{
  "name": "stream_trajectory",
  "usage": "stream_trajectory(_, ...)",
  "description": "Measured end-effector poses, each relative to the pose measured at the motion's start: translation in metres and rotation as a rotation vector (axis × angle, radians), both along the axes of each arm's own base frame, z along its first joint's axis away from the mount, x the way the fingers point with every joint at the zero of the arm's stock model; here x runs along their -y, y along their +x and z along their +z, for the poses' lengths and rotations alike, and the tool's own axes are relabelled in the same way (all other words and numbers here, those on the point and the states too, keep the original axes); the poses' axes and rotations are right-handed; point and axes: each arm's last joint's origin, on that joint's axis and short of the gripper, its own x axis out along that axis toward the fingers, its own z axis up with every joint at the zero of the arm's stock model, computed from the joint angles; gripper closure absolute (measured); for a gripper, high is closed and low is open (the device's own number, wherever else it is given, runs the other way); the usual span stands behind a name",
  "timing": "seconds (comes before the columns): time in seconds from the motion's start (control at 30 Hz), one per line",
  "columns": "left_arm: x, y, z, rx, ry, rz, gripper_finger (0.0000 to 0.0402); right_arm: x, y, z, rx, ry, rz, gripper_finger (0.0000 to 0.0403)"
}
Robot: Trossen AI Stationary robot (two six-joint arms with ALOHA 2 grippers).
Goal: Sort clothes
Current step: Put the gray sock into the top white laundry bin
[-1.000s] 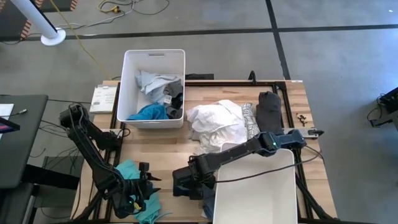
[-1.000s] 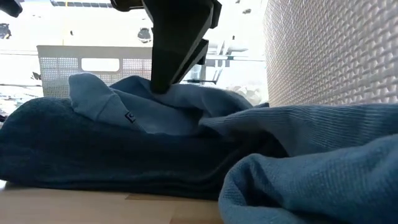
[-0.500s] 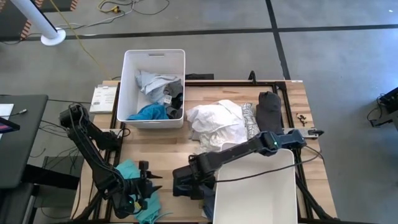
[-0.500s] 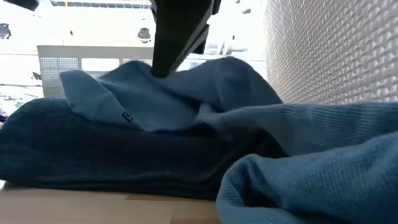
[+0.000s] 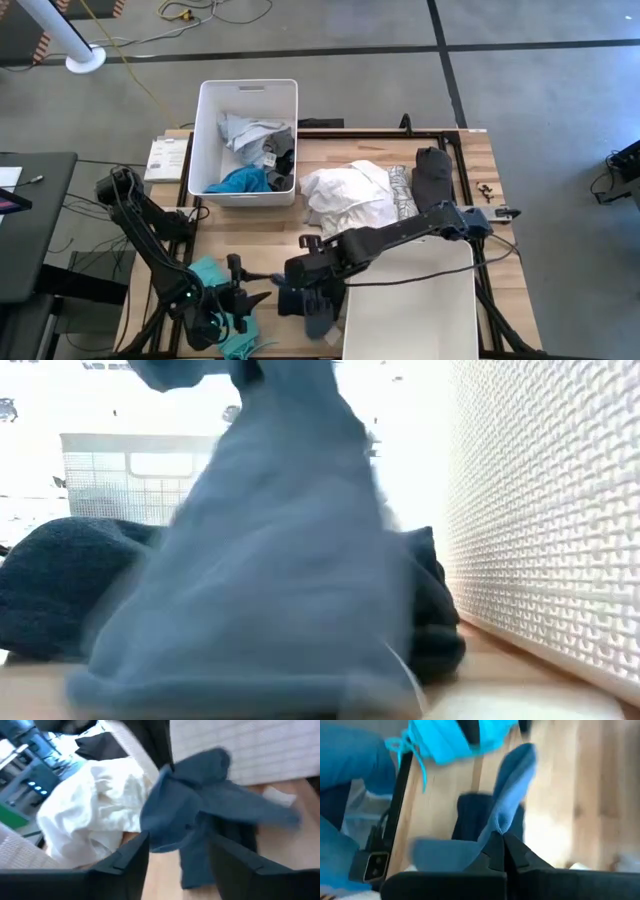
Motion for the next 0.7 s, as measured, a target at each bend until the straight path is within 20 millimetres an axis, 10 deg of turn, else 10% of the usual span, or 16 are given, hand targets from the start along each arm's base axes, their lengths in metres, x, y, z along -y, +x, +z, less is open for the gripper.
stream_trajectory(0.27,-0.012,0.019,0.005,0.053,0.003,0.079,0.0131,0.004,-0.019,0.044,0.145,-0.028,0.024,0.0403)
stream_trajectory(0.7,-0.02,0.057,0.028,0.142,-0.099,-0.061,0.0115,0.005,-0.018,0.047,0.177,-0.06,0.062,0.0403)
